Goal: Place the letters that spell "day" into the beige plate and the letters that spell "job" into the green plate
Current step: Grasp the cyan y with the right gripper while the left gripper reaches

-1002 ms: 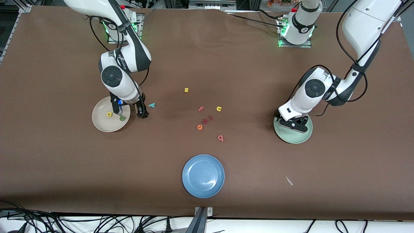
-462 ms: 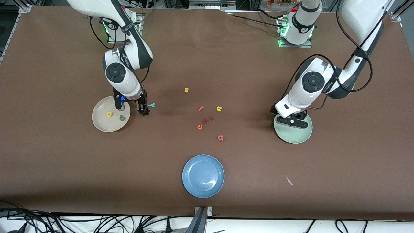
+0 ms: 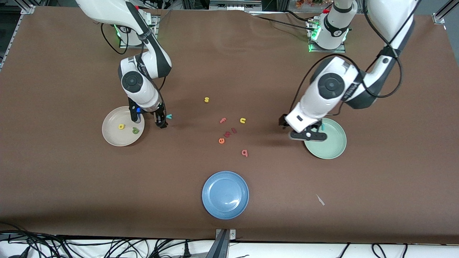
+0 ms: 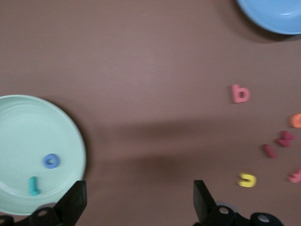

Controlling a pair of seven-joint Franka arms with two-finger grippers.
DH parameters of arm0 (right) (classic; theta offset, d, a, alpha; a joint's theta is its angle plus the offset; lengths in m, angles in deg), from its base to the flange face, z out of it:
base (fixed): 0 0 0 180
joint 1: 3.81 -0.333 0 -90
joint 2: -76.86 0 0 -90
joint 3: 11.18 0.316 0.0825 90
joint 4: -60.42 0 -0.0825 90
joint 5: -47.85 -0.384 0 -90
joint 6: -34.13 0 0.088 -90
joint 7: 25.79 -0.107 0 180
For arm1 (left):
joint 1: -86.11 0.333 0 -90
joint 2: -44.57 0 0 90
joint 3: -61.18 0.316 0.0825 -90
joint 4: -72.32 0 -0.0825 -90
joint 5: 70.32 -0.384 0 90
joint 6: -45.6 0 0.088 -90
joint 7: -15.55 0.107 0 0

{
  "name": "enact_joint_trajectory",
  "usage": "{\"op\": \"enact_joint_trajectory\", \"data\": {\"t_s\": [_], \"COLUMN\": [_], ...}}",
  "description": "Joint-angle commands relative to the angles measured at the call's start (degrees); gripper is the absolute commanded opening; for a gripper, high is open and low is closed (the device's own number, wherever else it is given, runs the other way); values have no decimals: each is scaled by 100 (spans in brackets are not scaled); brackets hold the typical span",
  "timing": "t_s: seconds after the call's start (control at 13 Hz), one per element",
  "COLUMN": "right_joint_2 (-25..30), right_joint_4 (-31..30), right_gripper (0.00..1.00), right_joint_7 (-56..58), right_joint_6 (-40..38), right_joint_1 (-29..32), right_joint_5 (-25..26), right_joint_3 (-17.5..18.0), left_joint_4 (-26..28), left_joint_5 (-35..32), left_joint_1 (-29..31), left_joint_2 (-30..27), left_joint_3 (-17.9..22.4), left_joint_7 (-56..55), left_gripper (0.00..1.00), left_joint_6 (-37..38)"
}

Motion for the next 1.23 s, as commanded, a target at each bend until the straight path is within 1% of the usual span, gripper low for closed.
{"op": "enact_joint_trajectory", "data": {"t_s": [0.0,0.08,0.23,0.39,0.46,0.54,0.92,1.08,1.16], "right_joint_2": [-54,-98,-133,-151,-177,-186,-221,-221,-221], "right_joint_4": [-61,-61,-52,-52,-52,-52,-52,-60,-61], "right_gripper": [99,99,99,99,99,99,99,98,93], "right_joint_7": [-201,-209,-209,-209,-209,-209,-209,-201,-201], "right_joint_6": [187,249,293,320,346,346,364,364,364], "right_joint_1": [-84,-119,-119,-128,-128,-137,-145,-180,-181], "right_joint_5": [101,101,101,101,101,101,101,101,110], "right_joint_3": [-9,-9,-9,-9,-9,-9,-9,-9,-9], "left_joint_4": [-1109,-1330,-1761,-1965,-2096,-2228,-3326,-3590,-3678], "left_joint_5": [13,-22,-495,-541,-541,-532,-550,-541,-497], "left_joint_1": [-460,-670,-1319,-1970,-2182,-2306,-2578,-2833,-2930], "left_joint_2": [849,1043,1273,1344,1422,1562,2538,2714,2759], "left_joint_3": [161,205,581,1247,1451,1514,1585,1865,1997], "left_joint_7": [2,12,12,12,20,-14,-50,-215,-408], "left_gripper": [99,99,99,99,99,99,99,96,96], "left_joint_6": [203,203,220,220,220,211,168,159,159]}}
